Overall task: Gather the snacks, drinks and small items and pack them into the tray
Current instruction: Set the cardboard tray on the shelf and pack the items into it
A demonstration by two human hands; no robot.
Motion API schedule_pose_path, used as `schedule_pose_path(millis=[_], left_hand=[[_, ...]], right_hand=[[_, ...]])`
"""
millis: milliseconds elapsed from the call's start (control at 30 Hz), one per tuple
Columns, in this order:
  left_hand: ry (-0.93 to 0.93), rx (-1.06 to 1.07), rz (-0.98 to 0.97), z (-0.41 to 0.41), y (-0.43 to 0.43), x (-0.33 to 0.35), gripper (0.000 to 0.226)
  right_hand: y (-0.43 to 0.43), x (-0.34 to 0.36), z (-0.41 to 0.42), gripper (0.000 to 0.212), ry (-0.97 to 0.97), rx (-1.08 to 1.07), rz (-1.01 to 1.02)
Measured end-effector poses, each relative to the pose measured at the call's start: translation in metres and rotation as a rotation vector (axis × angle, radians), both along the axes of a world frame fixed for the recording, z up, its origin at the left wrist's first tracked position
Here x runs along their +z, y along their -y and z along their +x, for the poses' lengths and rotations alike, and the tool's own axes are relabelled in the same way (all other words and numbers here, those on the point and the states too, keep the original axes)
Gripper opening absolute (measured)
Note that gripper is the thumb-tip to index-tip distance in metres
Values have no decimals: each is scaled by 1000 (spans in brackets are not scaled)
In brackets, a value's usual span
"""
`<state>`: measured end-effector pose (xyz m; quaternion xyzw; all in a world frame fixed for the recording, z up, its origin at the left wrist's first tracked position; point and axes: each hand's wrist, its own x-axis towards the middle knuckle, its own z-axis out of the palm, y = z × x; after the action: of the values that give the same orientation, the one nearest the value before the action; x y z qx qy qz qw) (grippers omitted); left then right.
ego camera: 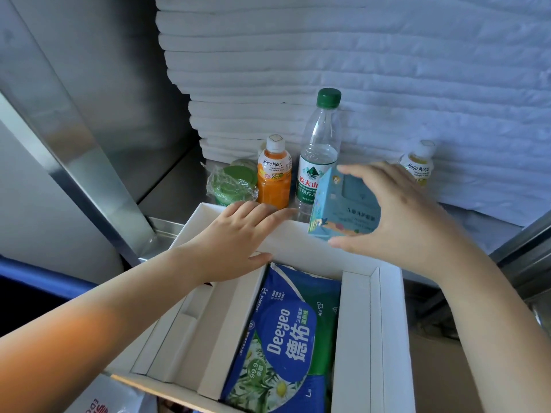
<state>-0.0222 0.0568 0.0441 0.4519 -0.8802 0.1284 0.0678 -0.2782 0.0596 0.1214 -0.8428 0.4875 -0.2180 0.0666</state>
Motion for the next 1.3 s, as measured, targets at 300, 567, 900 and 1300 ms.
schedule_pose_path(millis=[300,567,900,1300], left_hand=[[101,72,58,3,-15,6,99],[196,114,83,7,-50,5,101],[365,116,639,6,-57,-21,83],[286,98,603,3,-55,-27,83]], right_hand=[[-27,-20,26,94,-394,241,94],[-20,-52,57,75,-644,278,56],[-5,-87,87,77,-899,330,63],[3,-68,57,42,-717,503,379]])
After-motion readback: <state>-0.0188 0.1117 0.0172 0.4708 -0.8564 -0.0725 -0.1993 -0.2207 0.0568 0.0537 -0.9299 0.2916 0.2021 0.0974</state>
